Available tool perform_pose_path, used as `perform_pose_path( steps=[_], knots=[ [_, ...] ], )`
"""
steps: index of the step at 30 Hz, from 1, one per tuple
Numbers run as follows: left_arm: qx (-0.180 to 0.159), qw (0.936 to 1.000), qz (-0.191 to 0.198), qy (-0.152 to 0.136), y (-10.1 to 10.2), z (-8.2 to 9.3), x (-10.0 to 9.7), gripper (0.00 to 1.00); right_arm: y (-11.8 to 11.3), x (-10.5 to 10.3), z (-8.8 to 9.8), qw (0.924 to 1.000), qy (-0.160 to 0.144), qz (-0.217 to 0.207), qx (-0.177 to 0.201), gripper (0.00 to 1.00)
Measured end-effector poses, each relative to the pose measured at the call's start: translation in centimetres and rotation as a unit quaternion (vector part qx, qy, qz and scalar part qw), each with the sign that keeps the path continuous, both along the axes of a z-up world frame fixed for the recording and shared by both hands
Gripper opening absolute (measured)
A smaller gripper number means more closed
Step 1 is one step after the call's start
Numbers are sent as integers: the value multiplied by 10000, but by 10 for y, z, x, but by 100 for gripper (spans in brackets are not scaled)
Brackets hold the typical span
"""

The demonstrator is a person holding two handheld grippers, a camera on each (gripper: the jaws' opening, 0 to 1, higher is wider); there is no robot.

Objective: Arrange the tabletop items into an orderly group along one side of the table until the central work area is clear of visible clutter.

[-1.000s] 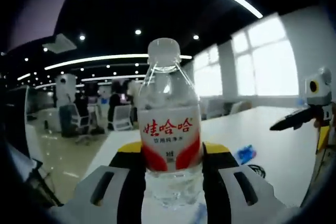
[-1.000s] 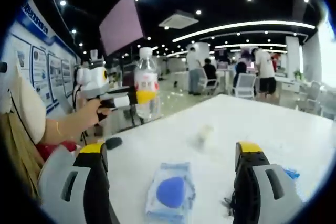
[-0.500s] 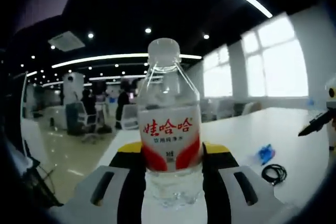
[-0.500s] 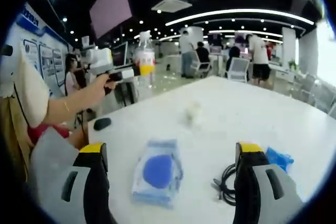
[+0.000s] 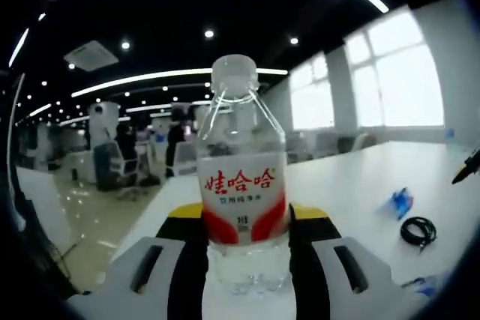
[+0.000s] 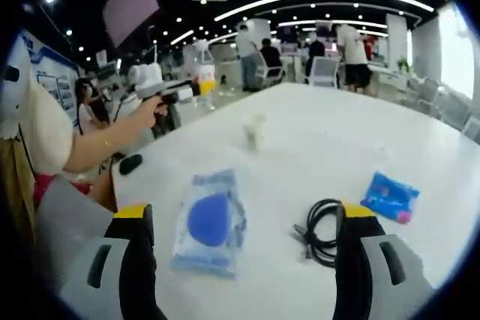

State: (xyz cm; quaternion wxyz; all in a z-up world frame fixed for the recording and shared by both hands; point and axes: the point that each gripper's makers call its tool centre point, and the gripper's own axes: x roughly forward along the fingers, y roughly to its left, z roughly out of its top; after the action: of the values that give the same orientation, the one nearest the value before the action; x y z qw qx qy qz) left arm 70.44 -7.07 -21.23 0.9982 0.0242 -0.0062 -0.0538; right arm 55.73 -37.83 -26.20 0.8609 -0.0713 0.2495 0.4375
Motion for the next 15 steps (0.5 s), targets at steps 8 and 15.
perform_pose_path(
  steps=[8,15],
  knots=[
    [-359,9993,55,128,12,-35,20,38,4,2,-8,9999,115,5,-19,99],
    [-312,9995,16,-29,18,-53,30,39,3,2,-11,9997,225,-31,-12,99]
  ],
)
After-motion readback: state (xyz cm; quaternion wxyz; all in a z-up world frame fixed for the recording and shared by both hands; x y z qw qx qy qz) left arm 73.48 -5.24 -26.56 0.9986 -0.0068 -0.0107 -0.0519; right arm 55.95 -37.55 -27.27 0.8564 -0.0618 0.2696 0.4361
